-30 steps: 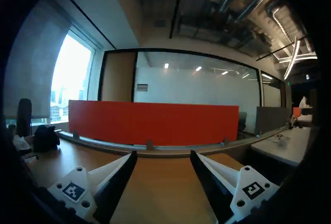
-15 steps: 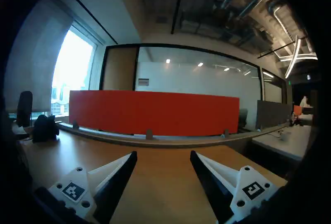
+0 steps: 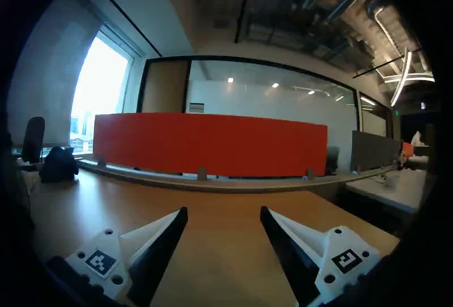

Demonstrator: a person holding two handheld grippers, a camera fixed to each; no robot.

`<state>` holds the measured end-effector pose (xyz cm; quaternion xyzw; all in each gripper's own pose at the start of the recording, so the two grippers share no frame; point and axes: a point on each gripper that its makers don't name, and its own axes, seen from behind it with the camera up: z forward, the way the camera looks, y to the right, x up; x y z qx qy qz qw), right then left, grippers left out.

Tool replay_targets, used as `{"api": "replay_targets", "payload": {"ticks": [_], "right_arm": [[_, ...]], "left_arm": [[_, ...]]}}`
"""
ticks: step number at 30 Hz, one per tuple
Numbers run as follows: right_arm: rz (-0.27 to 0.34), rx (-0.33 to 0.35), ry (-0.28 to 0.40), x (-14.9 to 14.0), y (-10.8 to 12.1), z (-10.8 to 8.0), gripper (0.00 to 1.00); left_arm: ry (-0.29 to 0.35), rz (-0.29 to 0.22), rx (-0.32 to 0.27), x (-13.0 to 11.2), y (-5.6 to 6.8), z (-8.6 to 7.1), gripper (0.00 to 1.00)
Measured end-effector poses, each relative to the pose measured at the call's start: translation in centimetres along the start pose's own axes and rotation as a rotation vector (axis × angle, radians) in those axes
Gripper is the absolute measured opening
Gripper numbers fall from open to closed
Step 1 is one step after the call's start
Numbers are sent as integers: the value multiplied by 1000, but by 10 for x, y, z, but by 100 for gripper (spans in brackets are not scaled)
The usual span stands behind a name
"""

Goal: Fold towel

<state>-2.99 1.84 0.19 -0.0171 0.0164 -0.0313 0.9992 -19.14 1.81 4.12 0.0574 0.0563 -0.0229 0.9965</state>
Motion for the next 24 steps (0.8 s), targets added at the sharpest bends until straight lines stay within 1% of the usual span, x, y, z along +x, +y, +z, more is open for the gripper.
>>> {"api": "replay_targets", "payload": {"ticks": [11,15,20,24], "right_arm": [[20,-10,-17,-21,7,2,100],[25,-1,-23,-28,4,2,100],[16,2,-30,-37,2,3,100],[17,-3,-25,-36,2,2,100]], "left_arm": [[0,0,0,-1,-1,0,92],[0,0,0,-1,-1,0,92],[0,0,0,-1,-1,0,92],[0,0,0,-1,-1,0,92]]}}
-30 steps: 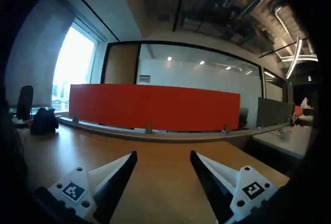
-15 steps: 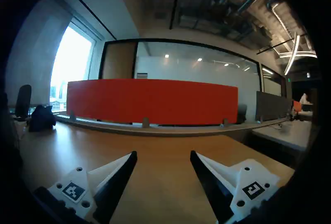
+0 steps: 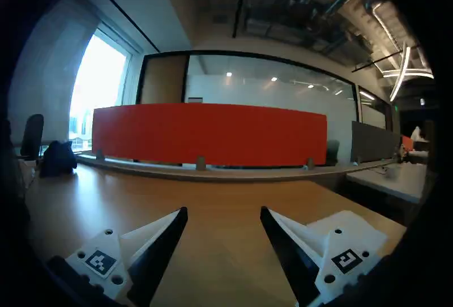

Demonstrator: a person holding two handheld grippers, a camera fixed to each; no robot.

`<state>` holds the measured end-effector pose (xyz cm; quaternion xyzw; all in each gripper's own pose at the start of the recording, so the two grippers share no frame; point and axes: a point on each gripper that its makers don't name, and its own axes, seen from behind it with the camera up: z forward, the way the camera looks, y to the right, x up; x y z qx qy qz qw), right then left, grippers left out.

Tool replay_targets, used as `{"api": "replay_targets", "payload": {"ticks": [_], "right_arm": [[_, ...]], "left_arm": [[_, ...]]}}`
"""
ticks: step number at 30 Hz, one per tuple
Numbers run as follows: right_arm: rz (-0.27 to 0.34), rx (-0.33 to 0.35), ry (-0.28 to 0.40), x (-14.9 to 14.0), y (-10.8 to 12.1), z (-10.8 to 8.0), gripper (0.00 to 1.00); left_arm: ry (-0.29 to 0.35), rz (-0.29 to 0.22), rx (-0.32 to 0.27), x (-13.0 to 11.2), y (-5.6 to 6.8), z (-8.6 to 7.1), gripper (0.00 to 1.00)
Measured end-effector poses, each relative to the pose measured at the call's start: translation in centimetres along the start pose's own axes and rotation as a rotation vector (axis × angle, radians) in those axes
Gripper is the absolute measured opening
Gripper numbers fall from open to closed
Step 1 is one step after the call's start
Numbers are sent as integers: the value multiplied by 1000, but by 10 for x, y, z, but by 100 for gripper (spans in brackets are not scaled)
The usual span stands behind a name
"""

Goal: Fold towel

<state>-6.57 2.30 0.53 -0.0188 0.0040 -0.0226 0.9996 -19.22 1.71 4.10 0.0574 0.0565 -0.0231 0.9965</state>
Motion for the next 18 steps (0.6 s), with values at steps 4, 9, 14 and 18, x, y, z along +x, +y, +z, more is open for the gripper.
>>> {"api": "replay_targets", "payload": {"ticks": [4,9,14,18], "right_arm": [[15,-6,2,0,2,1,100],[37,-12,11,3,5,-2,100],[38,1,10,5,2,-4,99],[38,9,12,6,1,-4,99]], "left_arm": [[0,0,0,0,0,0,92],[0,0,0,0,0,0,92],[0,0,0,0,0,0,93],[0,0,0,0,0,0,92]]}}
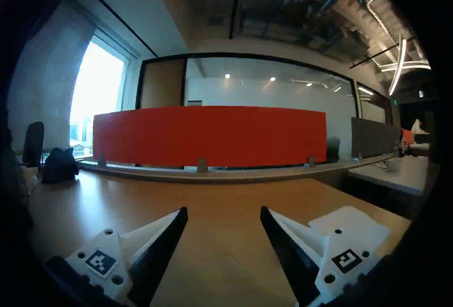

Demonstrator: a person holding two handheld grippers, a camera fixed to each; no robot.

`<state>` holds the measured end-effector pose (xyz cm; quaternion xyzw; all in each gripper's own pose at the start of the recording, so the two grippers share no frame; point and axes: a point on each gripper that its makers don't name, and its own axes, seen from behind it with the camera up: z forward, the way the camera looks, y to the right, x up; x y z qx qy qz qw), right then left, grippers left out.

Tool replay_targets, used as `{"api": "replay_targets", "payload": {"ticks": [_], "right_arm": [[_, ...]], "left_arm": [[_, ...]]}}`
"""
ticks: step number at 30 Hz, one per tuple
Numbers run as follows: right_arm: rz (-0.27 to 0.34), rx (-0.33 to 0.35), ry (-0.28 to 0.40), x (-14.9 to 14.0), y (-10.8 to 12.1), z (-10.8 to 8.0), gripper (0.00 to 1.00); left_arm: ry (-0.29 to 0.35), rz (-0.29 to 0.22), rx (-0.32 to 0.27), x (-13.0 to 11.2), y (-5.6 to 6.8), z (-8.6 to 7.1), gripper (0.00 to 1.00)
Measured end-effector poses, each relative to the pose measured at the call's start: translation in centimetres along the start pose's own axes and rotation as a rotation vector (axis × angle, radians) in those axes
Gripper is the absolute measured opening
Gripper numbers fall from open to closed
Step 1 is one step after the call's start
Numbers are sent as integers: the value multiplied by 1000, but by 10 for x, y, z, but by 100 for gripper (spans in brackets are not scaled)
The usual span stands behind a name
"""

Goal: Fold towel

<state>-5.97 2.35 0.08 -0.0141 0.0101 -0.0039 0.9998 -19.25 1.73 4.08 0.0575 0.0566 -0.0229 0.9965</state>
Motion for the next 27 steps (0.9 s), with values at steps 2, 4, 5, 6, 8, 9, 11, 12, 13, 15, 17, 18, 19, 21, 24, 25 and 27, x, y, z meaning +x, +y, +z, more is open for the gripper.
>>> {"api": "replay_targets", "payload": {"ticks": [2,4,5,6,8,9,11,12,13,15,17,18,19,21,24,25,27], "right_arm": [[0,3,0,0,-1,0,100],[1,6,0,1,-1,0,100],[1,7,0,1,-1,0,99],[1,8,0,1,-2,0,99],[1,9,0,1,-2,0,99],[1,9,0,1,-2,0,99],[1,9,0,1,-2,-1,100],[1,9,0,1,-2,-1,99],[1,9,0,0,-2,-1,99],[1,9,0,0,-2,-1,100],[1,9,-1,0,-2,-1,99],[1,9,0,0,-2,-1,100],[1,8,0,0,-2,-1,100],[2,8,0,0,-1,0,100],[1,8,0,0,-1,0,100],[1,8,0,-1,-1,0,100],[1,8,0,-1,-1,0,100]], "left_arm": [[0,0,0,0,0,0,92],[0,0,0,0,0,0,92],[0,0,0,0,0,0,93],[0,0,0,0,0,0,93],[0,0,0,0,0,0,92],[0,0,0,0,0,0,92],[0,0,0,0,0,0,92],[0,0,0,0,0,0,92],[0,0,0,0,0,0,92],[0,0,0,0,0,0,92],[0,0,0,1,0,0,92],[0,0,0,1,-1,0,92],[0,0,0,1,-1,0,92],[0,0,0,1,-1,0,92],[-1,0,0,2,-1,0,93],[-1,0,0,2,-1,0,93],[-1,0,0,3,-1,0,93]]}}
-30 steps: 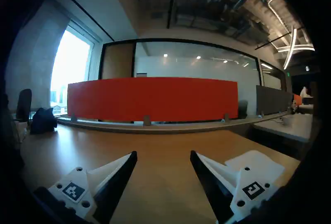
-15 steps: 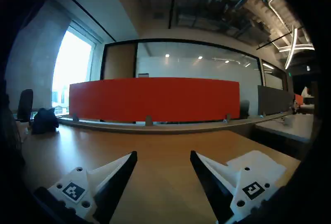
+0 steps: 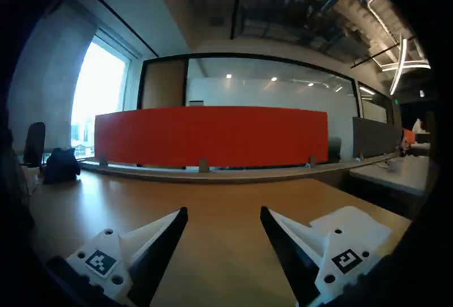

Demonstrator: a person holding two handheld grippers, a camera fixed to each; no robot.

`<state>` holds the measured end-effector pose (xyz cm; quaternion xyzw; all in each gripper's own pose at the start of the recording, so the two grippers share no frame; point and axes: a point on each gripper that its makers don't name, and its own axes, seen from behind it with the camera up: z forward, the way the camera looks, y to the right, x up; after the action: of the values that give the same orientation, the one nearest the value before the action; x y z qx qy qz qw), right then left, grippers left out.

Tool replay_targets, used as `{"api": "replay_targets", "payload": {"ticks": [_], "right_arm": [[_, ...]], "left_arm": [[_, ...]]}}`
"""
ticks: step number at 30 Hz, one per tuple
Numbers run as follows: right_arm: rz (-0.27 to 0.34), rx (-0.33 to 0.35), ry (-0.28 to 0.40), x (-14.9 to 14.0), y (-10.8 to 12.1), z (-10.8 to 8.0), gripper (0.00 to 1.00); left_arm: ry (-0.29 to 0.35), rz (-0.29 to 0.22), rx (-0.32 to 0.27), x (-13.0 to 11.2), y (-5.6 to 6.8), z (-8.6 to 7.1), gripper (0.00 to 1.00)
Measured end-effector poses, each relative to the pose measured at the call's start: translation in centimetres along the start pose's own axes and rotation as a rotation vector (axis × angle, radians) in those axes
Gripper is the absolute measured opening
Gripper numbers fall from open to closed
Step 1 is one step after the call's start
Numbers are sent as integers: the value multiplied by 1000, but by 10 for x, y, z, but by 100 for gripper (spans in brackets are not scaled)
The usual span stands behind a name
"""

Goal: Fold towel

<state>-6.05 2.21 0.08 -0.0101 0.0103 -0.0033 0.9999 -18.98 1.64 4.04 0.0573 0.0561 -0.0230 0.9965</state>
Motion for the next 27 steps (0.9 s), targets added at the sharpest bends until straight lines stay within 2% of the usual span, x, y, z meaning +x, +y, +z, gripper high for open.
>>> {"api": "replay_targets", "payload": {"ticks": [27], "right_arm": [[0,0,0,1,-1,0,100]], "left_arm": [[-3,1,-1,7,-2,-2,92]]}}
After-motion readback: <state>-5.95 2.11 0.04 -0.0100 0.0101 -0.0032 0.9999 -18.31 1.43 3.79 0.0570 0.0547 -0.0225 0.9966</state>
